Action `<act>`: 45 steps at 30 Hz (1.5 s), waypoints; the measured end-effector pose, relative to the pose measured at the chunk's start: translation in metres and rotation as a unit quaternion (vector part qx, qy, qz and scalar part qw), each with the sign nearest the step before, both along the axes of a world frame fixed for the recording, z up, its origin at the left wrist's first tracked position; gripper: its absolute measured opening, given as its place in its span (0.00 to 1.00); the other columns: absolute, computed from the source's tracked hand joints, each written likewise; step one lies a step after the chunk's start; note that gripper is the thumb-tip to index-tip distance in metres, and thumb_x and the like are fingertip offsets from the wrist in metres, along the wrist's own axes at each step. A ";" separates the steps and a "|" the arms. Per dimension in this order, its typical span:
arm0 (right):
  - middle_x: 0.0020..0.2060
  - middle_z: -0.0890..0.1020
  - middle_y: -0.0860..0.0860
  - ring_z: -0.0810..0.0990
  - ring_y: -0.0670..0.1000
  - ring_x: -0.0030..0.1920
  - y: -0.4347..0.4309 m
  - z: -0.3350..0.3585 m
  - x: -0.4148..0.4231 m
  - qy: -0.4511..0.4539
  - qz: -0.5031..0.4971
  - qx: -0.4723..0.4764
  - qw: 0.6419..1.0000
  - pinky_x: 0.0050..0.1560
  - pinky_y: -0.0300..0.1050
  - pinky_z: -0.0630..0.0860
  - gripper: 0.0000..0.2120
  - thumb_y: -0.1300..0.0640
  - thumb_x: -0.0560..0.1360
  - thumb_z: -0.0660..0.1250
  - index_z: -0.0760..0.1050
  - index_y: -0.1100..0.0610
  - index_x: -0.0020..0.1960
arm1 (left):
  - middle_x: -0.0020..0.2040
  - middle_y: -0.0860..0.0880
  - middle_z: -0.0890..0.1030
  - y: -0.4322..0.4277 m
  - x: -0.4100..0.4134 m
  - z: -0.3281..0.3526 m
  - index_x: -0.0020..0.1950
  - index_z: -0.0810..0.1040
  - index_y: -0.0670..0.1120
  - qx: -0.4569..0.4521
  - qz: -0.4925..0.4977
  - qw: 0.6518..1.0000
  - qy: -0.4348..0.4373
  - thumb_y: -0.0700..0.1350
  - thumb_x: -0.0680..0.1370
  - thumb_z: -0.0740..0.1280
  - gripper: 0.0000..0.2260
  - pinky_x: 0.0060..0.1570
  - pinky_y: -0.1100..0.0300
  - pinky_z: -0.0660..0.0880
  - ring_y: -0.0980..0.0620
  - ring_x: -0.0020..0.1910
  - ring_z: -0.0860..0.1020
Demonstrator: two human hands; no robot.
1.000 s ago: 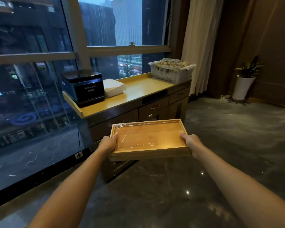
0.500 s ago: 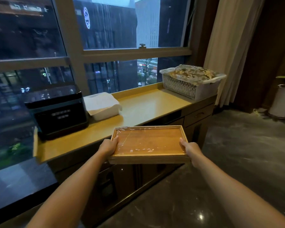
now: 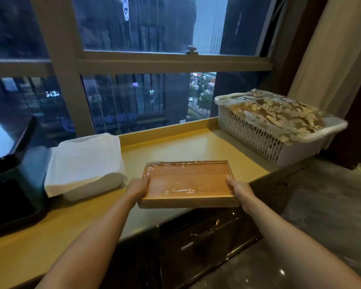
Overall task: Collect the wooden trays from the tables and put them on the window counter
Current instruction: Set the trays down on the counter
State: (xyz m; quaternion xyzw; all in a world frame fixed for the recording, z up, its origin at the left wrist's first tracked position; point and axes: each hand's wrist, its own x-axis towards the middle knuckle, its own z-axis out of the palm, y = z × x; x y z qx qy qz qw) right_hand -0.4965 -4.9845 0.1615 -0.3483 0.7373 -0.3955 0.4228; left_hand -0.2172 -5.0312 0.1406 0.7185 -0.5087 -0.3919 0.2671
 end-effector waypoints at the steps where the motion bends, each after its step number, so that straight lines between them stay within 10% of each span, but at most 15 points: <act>1: 0.54 0.79 0.63 0.75 0.62 0.55 -0.024 0.001 -0.006 0.001 0.006 0.001 1.000 0.54 0.50 0.69 0.25 0.47 0.77 0.59 0.75 0.69 0.57 | 0.60 0.35 0.77 -0.018 -0.005 -0.001 0.61 0.74 0.32 0.003 0.009 1.000 0.005 0.56 0.79 0.54 0.28 0.60 0.50 0.73 0.38 0.58 0.76; 8: 0.33 0.74 0.56 0.70 0.52 0.32 -0.190 -0.021 -0.033 -0.022 0.082 0.006 0.996 0.33 0.44 0.63 0.23 0.49 0.77 0.61 0.77 0.71 0.51 | 0.61 0.35 0.77 -0.133 -0.030 -0.019 0.63 0.72 0.32 0.021 0.087 0.995 0.033 0.57 0.79 0.54 0.29 0.63 0.46 0.71 0.37 0.59 0.75; 13: 0.29 0.72 0.52 0.70 0.51 0.33 -0.303 -0.036 -0.043 -0.030 0.136 0.016 0.990 0.32 0.44 0.64 0.18 0.49 0.76 0.62 0.70 0.57 0.31 | 0.65 0.34 0.74 -0.209 -0.045 -0.028 0.65 0.70 0.32 0.032 0.164 0.986 0.012 0.55 0.80 0.54 0.28 0.65 0.47 0.69 0.37 0.63 0.73; 26: 0.39 0.77 0.52 0.76 0.54 0.45 -0.446 -0.062 -0.033 0.007 0.223 0.067 0.973 0.58 0.52 0.72 0.16 0.47 0.77 0.60 0.74 0.60 0.46 | 0.60 0.34 0.77 -0.310 -0.046 -0.052 0.59 0.75 0.33 0.073 0.252 0.965 -0.007 0.54 0.80 0.53 0.26 0.56 0.53 0.70 0.37 0.59 0.75; 34: 0.36 0.77 0.55 0.74 0.50 0.35 -0.473 -0.075 -0.022 0.021 0.254 0.098 0.962 0.36 0.42 0.70 0.21 0.47 0.77 0.59 0.77 0.65 0.50 | 0.60 0.36 0.78 -0.331 -0.035 -0.057 0.63 0.74 0.35 0.080 0.268 0.960 -0.010 0.54 0.80 0.54 0.25 0.55 0.51 0.71 0.38 0.58 0.75; 40: 0.55 0.80 0.64 0.78 0.63 0.57 -0.482 -0.076 -0.013 0.037 0.261 0.089 0.960 0.60 0.56 0.74 0.23 0.46 0.77 0.59 0.76 0.67 0.55 | 0.63 0.35 0.76 -0.343 -0.025 -0.060 0.65 0.72 0.35 0.081 0.251 0.964 -0.011 0.54 0.80 0.53 0.26 0.58 0.50 0.70 0.37 0.61 0.74; 45: 0.44 0.80 0.61 0.75 0.53 0.39 -0.485 -0.077 -0.008 0.047 0.256 0.098 0.961 0.44 0.46 0.70 0.18 0.47 0.78 0.57 0.75 0.60 0.42 | 0.61 0.36 0.76 -0.348 -0.020 -0.056 0.65 0.71 0.34 0.084 0.241 0.967 0.023 0.54 0.80 0.54 0.25 0.56 0.50 0.71 0.38 0.59 0.75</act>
